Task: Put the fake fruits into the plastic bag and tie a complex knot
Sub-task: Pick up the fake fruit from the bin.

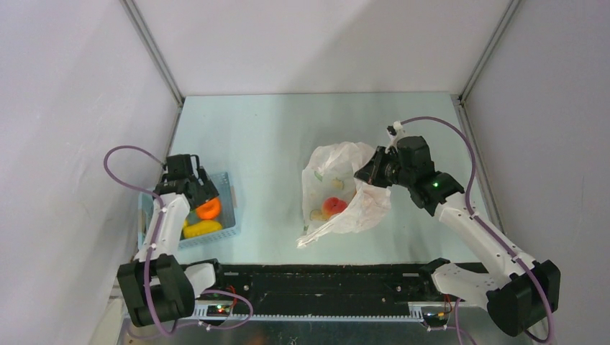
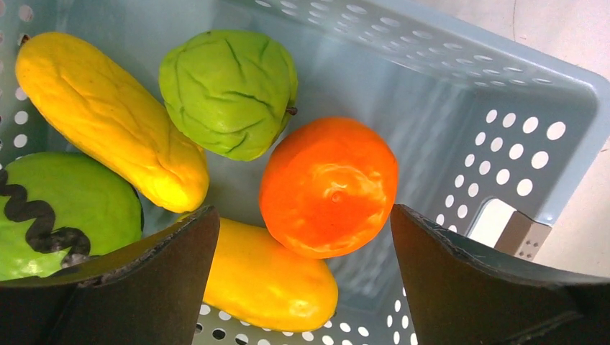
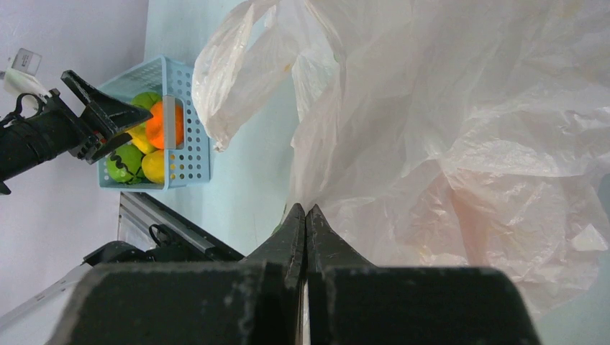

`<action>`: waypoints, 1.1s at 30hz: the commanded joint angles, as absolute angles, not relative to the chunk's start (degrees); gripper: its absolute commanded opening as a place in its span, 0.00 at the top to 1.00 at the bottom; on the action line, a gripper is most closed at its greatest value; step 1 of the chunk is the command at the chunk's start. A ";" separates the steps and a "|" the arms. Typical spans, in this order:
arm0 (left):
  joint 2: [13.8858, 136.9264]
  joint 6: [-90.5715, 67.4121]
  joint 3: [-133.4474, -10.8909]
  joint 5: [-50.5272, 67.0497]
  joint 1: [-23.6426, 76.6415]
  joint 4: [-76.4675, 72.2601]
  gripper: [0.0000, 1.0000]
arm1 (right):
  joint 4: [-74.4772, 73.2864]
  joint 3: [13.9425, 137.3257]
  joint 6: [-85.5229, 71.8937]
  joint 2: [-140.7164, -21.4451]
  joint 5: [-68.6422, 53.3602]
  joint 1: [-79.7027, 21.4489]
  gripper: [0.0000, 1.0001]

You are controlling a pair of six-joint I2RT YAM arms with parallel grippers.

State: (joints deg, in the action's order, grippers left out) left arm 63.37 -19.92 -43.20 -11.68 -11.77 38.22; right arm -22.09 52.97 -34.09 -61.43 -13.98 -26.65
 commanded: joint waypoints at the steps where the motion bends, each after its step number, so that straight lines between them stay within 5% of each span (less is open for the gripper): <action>1: 64.63 -19.50 -42.91 -9.97 -11.23 37.57 0.05 | -18.87 52.15 -33.99 -61.57 -14.74 -26.16 1.00; 33: 77.90 -17.46 -47.10 -11.65 -4.26 39.64 0.09 | -17.94 50.63 -34.72 -60.73 -15.66 -24.87 1.00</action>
